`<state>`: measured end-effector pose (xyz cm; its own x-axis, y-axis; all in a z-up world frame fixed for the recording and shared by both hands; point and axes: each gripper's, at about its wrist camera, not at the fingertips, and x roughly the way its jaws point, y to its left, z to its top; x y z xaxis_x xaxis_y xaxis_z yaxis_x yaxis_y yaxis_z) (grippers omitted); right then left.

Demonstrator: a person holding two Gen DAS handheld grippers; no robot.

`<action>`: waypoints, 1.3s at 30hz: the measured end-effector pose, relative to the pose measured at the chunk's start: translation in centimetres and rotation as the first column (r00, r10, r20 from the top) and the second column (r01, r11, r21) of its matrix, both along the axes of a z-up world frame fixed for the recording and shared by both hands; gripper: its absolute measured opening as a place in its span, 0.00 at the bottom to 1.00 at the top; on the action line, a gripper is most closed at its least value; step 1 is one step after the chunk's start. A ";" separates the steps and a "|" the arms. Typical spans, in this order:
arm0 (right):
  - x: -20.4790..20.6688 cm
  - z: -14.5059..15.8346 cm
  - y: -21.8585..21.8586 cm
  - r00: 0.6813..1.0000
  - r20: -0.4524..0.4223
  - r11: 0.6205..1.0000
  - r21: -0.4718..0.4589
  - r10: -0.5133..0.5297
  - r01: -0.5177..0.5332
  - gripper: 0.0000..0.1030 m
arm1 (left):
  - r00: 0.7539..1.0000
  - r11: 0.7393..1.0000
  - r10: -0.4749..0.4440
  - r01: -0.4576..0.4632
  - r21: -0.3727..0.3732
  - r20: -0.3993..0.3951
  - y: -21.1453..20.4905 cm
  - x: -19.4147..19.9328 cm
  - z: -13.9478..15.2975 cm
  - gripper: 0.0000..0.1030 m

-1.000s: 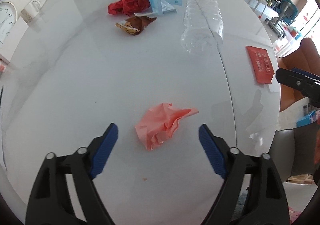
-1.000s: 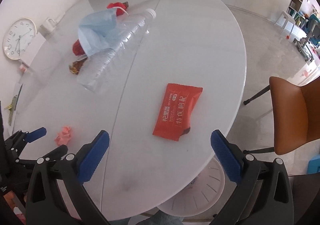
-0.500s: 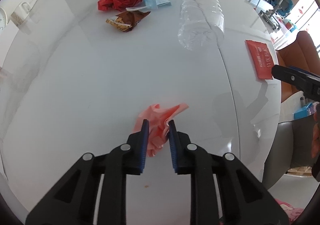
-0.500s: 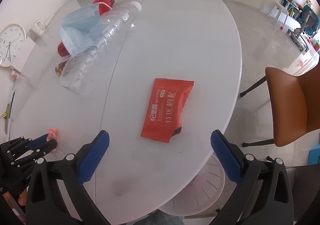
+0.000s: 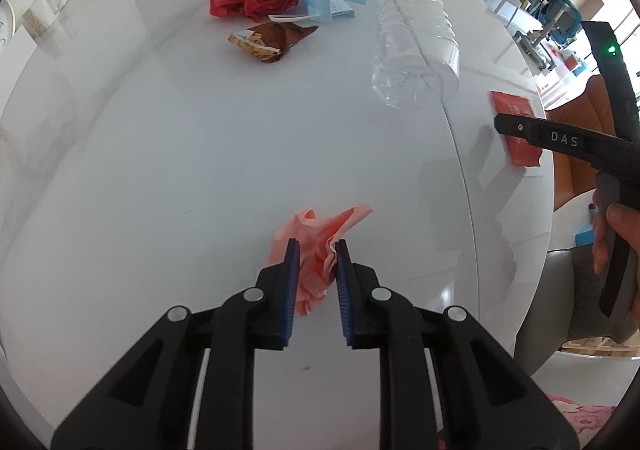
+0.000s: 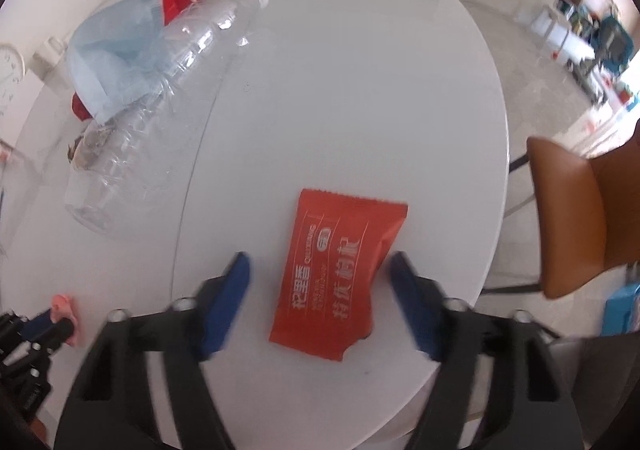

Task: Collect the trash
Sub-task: 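Grasp the pink cloth with the left tool while the right tool grasps the red snack packet, then carry pink cloth and red packet over the wastebasket and open both tools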

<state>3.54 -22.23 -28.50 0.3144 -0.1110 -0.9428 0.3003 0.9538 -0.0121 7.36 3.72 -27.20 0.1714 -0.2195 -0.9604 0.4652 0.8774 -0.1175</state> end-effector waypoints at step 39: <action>-22.9 6.1 -9.6 0.990 0.084 0.978 0.166 0.113 -0.126 0.44 | 0.950 0.952 -0.304 0.300 -0.067 -0.066 -21.0 -16.7 1.5 0.17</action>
